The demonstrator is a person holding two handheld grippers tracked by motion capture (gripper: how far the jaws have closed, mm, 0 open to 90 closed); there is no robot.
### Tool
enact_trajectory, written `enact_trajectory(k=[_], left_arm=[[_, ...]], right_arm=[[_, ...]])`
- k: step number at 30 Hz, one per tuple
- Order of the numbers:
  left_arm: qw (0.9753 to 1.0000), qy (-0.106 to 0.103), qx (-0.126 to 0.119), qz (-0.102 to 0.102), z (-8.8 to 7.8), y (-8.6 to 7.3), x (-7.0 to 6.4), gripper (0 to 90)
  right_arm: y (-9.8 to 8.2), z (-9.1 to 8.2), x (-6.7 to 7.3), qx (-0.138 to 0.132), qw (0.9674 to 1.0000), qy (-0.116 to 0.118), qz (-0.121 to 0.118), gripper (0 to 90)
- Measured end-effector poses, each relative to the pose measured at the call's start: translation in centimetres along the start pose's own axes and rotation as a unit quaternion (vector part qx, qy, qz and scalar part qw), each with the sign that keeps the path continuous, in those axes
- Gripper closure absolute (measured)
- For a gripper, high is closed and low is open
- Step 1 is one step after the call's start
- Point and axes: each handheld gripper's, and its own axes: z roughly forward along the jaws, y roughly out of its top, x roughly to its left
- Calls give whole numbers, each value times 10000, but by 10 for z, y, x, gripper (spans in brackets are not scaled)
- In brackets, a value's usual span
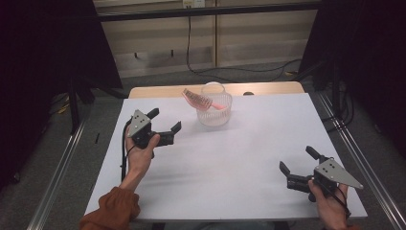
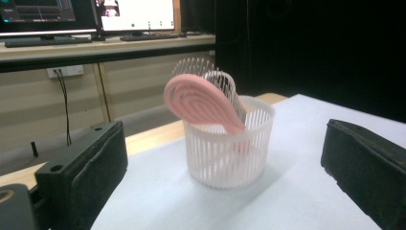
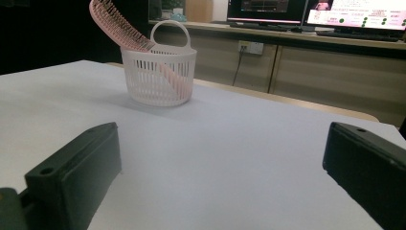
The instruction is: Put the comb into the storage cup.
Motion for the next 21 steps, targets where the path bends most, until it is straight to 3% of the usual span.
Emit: enact_trajectory(k=[5,12,14,17,19,21], left_arm=[[9998,126,-31,-138,-11,-7,3,20],[9995,311,-72,-54,-28,-16,5,19],[9992,318,-82,-221,-33,-17,6,19],[9990,417,16,-128,-38,-21,7,20],[9984,498,-27,-272,-41,-23,7,20],[9984,533,-13,-192,-47,-25,7,20]], right_arm=[[0,0,0,-4,10000,5,-23,0],[0,1,0,-2,10000,-5,-21,0],[0,1,0,-1,10000,1,-20,0],[0,1,0,-8,10000,3,-23,0],[0,1,0,-11,10000,-3,-31,0],[1,1,1,-15,10000,-3,-33,0]])
